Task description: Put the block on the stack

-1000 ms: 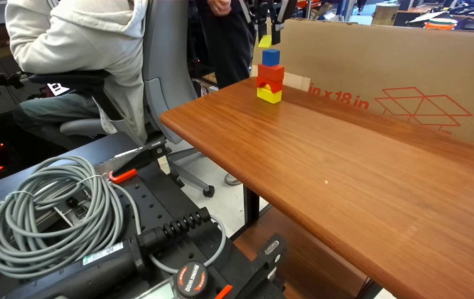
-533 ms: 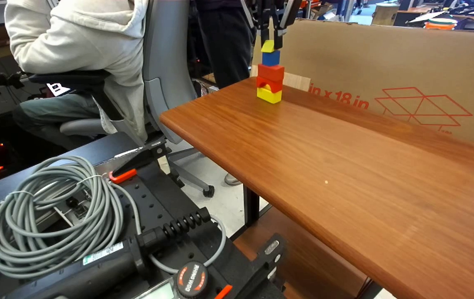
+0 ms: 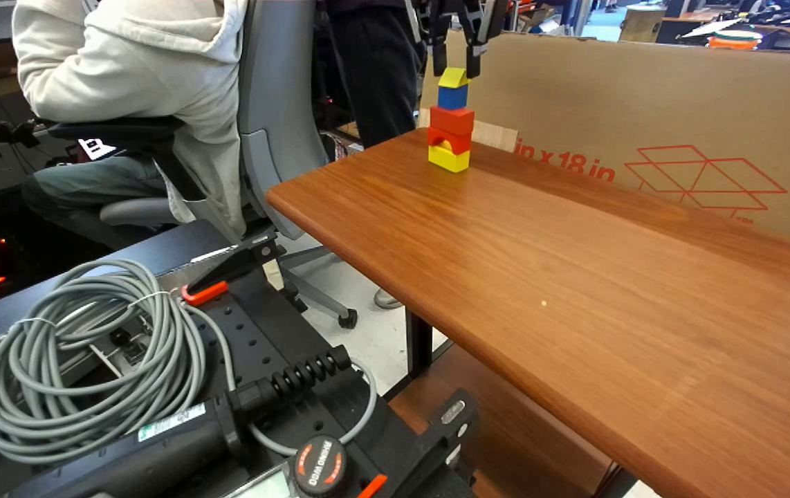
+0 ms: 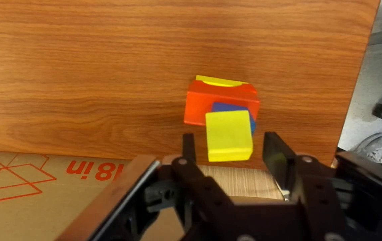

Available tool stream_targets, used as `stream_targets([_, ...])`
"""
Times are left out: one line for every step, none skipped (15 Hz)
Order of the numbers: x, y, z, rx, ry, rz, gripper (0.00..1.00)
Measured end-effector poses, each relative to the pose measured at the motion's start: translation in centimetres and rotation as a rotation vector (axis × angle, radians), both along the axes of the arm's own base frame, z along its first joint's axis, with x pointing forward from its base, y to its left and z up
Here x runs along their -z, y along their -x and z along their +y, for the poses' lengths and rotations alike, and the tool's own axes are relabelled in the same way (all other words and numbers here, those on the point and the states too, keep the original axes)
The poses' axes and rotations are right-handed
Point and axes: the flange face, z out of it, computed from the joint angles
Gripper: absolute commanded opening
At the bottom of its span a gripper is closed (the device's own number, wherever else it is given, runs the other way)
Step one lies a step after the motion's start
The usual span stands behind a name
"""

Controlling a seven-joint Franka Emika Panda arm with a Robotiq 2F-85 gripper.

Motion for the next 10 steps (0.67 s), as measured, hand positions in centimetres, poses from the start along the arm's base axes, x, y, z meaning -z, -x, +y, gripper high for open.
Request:
stream_targets([0.0, 0.0, -0.1, -0.001, -0.001, 0.001, 0.95])
stream_targets([-0.1, -0.1, -0.2, -0.002, -0.001, 0.001, 0.99])
stream_targets([-0.2, -0.1, -0.3, -0.004, -0.002, 0.001, 1.0])
stream_targets([-0.3, -0.1, -0.6, -0.004, -0.001, 0.001, 1.0])
stream_targets([-0.5, -0.1, -0.9, -0.001, 0.003, 0.004, 1.0])
stream_targets([-0.8, 0.0, -1.3, 0.0, 0.008, 0.007, 1.0])
stream_targets([-1.2, 0.2, -1.8, 0.002, 0.014, 0.012, 1.0])
stream_targets([-1.7, 0.5, -2.5, 0.002, 0.019, 0.016, 1.0])
stream_targets([-2.3, 1.0, -3.3, -0.001, 0.023, 0.019, 1.0])
stream_targets([-3.0, 1.5, -4.1, -0.007, 0.025, 0.02, 1.0])
